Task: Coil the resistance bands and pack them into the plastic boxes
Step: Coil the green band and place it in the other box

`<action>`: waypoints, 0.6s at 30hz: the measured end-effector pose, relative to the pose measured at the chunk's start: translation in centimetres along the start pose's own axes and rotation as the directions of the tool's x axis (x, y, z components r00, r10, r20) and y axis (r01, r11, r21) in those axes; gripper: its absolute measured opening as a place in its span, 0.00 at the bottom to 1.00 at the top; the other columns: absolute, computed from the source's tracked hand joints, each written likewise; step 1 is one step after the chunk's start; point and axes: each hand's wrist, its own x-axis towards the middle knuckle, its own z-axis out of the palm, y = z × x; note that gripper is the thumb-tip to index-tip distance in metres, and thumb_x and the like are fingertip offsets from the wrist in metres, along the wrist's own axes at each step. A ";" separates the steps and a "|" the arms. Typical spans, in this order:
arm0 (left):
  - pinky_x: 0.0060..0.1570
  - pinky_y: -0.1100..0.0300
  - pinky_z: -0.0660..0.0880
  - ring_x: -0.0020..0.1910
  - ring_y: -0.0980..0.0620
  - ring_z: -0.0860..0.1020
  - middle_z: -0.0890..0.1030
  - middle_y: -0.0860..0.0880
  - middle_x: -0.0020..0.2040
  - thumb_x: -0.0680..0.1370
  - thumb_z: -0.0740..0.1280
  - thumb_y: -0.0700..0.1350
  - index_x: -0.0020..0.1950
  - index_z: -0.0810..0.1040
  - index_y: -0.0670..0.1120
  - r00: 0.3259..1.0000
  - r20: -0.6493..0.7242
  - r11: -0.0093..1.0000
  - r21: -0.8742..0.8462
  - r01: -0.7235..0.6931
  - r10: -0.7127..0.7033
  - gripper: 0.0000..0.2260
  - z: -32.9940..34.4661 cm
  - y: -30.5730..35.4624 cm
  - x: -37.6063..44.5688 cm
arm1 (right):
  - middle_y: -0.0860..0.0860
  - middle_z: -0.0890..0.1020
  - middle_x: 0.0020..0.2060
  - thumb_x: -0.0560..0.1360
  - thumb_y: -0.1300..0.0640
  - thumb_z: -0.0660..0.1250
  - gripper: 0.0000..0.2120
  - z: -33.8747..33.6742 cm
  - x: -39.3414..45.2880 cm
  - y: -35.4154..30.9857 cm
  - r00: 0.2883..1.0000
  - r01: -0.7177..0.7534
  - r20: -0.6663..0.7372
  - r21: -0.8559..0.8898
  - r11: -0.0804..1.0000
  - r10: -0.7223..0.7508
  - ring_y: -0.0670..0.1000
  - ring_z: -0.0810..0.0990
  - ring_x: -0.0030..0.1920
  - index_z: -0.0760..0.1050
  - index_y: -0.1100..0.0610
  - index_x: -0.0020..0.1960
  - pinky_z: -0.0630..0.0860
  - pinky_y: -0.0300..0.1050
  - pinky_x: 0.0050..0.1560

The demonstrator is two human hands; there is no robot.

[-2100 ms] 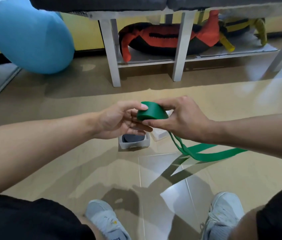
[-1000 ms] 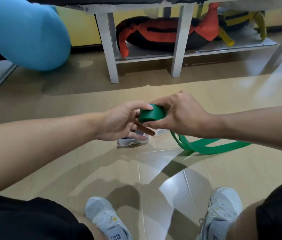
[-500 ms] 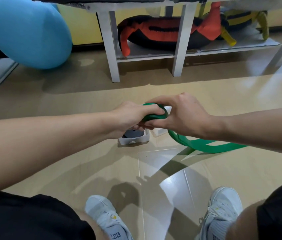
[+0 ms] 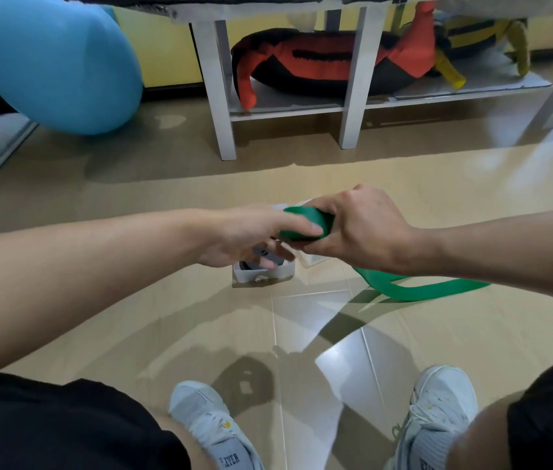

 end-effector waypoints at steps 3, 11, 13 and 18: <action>0.55 0.54 0.81 0.51 0.52 0.84 0.87 0.50 0.50 0.70 0.75 0.64 0.54 0.84 0.50 0.982 -0.189 0.995 0.097 0.039 -0.020 0.21 0.9 0.0 0.3 | 0.39 0.71 0.25 0.72 0.37 0.72 0.09 0.0 0.0 -0.4 1.000 0.022 0.024 -0.112 0.993 -0.019 0.40 0.69 0.24 0.80 0.41 0.47 0.59 0.36 0.28; 0.51 0.55 0.78 0.43 0.50 0.83 0.88 0.44 0.46 0.67 0.77 0.60 0.54 0.85 0.44 0.965 -0.254 0.981 -0.158 -0.108 0.066 0.24 0.7 -0.4 0.4 | 0.41 0.86 0.47 0.71 0.39 0.74 0.21 -0.3 0.1 -0.3 1.000 -0.016 -0.018 0.136 0.991 0.018 0.42 0.82 0.45 0.80 0.43 0.61 0.80 0.41 0.47; 0.54 0.58 0.79 0.46 0.51 0.84 0.88 0.47 0.48 0.73 0.73 0.56 0.57 0.82 0.47 0.984 -0.161 0.954 -0.273 -0.122 0.080 0.17 0.4 -0.4 0.3 | 0.40 0.85 0.50 0.68 0.38 0.76 0.24 -0.5 0.1 0.1 0.999 -0.053 0.010 0.283 0.958 0.052 0.41 0.81 0.49 0.80 0.44 0.62 0.78 0.36 0.49; 0.58 0.56 0.78 0.48 0.53 0.85 0.86 0.46 0.53 0.73 0.71 0.55 0.61 0.80 0.46 0.987 -0.025 0.909 -0.386 -0.154 0.157 0.20 -0.2 -0.4 -0.1 | 0.45 0.86 0.42 0.66 0.35 0.76 0.25 -0.4 0.0 0.0 0.998 -0.031 -0.035 0.320 0.947 0.044 0.46 0.82 0.42 0.83 0.49 0.57 0.79 0.46 0.43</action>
